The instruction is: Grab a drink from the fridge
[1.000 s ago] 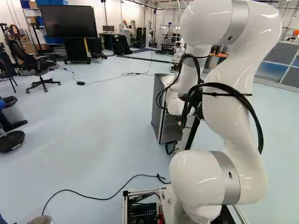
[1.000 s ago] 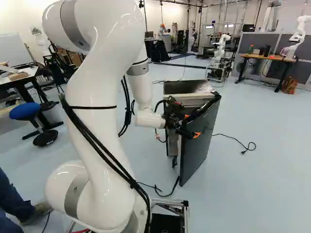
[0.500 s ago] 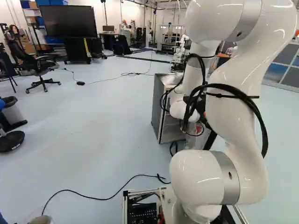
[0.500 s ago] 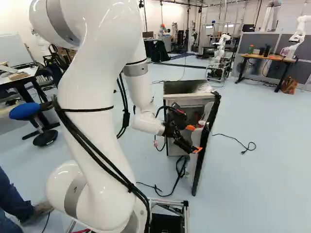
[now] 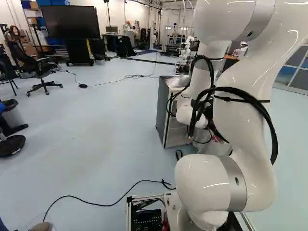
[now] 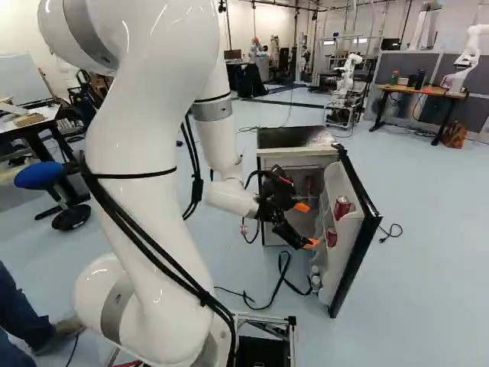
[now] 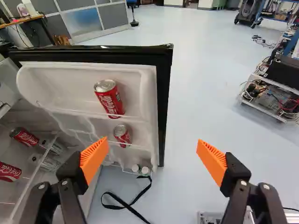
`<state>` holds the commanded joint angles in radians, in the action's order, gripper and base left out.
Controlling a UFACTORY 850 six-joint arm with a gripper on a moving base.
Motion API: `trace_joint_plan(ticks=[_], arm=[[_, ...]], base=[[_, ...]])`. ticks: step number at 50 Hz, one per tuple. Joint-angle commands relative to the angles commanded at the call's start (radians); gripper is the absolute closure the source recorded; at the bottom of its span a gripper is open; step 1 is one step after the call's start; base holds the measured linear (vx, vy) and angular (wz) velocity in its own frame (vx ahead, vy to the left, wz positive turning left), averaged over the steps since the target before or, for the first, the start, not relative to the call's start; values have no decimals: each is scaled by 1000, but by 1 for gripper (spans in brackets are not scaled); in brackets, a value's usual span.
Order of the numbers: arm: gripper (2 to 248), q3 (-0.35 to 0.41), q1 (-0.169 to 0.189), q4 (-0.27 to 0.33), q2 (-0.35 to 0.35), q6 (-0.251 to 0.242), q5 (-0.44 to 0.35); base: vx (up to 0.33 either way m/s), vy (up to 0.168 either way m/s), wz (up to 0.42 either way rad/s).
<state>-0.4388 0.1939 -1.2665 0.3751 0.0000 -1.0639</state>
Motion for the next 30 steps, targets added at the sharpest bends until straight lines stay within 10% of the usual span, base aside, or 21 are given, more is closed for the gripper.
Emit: trace_joint_plan(ticks=[30], arm=[[3, -105, 55, 0, 65, 0, -68]], base=[[0, 0, 0]])
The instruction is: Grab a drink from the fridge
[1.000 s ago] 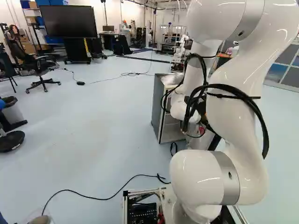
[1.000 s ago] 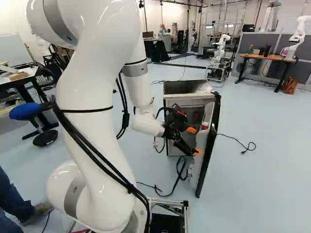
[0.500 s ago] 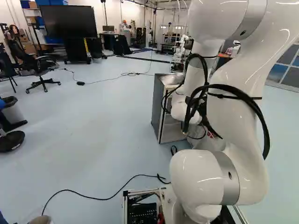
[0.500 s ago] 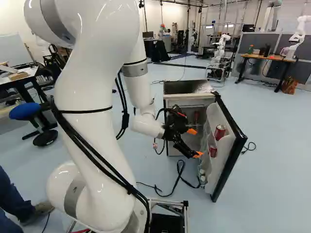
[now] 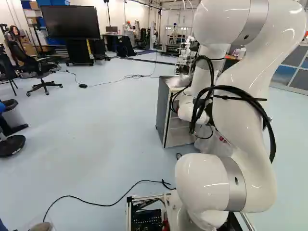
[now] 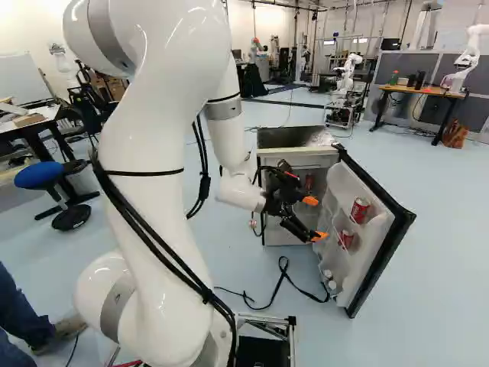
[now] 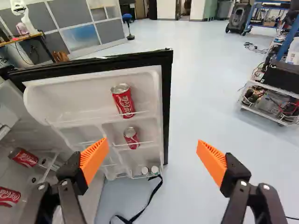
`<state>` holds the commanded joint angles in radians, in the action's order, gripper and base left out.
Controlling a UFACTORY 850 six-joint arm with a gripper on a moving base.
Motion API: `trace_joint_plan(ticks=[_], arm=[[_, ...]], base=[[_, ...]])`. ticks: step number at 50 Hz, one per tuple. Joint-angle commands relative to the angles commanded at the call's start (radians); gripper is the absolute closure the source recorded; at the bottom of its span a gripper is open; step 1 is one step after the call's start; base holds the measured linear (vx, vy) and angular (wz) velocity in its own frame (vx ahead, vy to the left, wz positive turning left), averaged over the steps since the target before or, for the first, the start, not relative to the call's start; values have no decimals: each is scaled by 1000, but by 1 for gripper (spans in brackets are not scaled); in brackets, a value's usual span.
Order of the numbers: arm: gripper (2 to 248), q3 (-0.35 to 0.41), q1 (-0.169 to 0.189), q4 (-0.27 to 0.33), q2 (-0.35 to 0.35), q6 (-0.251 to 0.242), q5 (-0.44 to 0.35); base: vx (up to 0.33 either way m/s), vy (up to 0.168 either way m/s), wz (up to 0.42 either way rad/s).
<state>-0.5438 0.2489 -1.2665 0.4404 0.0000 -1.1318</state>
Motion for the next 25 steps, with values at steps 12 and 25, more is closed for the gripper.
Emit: trace_joint_plan(ticks=[12, 25], arm=[[3, -67, 29, 0, 41, 0, -10], [3, -149, 55, 0, 91, 0, -10]], base=[[0, 0, 0], [0, 0, 0]])
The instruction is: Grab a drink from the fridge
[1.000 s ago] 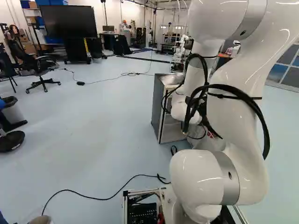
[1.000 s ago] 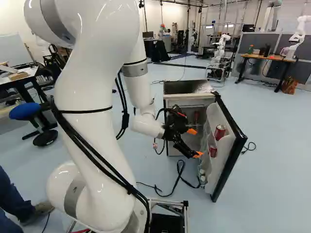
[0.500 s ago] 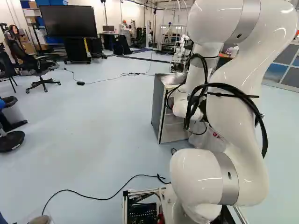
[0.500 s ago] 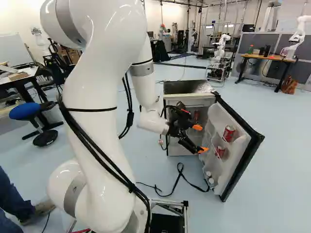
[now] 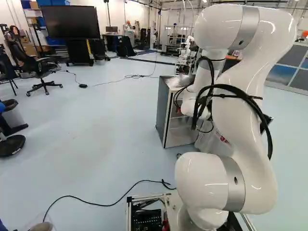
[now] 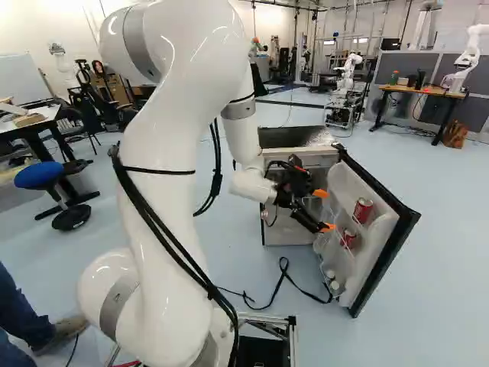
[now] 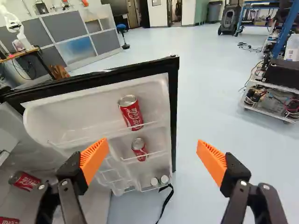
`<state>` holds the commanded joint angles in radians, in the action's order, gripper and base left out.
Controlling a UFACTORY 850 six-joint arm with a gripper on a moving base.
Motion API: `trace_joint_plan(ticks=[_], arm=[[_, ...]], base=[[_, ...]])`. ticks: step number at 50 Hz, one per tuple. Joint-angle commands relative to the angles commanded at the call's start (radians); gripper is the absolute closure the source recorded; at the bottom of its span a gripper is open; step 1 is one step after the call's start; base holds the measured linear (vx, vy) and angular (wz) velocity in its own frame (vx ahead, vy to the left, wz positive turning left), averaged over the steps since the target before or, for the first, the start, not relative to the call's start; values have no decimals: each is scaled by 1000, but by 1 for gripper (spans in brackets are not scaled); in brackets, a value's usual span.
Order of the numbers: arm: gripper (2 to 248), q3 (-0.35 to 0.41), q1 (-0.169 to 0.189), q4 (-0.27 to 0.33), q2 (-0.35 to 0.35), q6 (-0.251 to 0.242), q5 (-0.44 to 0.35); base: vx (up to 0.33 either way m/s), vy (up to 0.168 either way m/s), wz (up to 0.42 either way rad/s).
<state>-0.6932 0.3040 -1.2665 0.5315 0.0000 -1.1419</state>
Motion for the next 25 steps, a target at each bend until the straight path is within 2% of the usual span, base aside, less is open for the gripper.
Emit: trace_joint_plan(ticks=[25], arm=[[3, -137, 37, 0, 76, 0, 0]], base=[[0, 0, 0]])
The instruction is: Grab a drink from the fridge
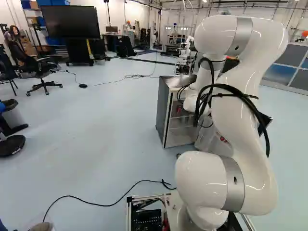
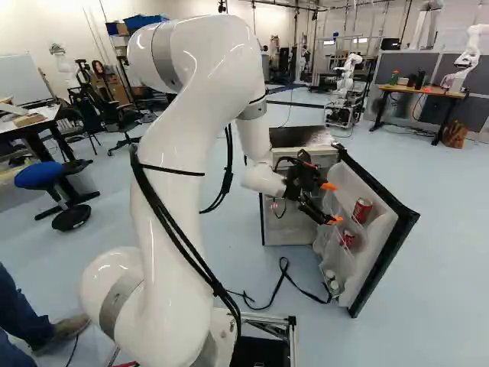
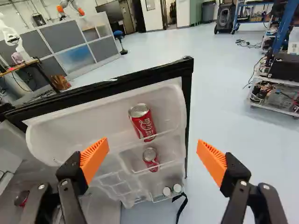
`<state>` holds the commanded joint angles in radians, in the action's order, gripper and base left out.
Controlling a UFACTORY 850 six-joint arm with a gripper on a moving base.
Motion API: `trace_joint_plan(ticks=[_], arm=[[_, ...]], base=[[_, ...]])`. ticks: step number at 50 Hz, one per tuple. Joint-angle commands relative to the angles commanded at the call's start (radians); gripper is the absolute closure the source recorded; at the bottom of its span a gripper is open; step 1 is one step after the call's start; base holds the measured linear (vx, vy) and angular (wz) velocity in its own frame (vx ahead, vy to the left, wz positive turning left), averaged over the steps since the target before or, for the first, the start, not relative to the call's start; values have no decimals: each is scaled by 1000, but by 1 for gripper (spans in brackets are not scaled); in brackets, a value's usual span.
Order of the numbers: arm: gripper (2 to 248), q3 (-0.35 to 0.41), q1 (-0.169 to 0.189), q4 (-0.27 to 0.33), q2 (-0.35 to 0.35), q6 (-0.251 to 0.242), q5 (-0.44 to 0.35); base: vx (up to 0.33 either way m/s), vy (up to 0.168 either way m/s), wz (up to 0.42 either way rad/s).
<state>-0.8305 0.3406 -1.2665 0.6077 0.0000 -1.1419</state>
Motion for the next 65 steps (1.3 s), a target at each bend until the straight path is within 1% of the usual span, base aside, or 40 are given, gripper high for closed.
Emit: trace_joint_plan(ticks=[14, 21, 41, 65], arm=[[3, -52, 12, 0, -2, 0, 0], [3, -84, 18, 0, 12, 0, 0], [3, -198, 46, 0, 81, 0, 0], [3, -361, 95, 0, 180, 0, 0]], base=[[0, 0, 0], [0, 0, 0], [0, 0, 0], [0, 0, 0]])
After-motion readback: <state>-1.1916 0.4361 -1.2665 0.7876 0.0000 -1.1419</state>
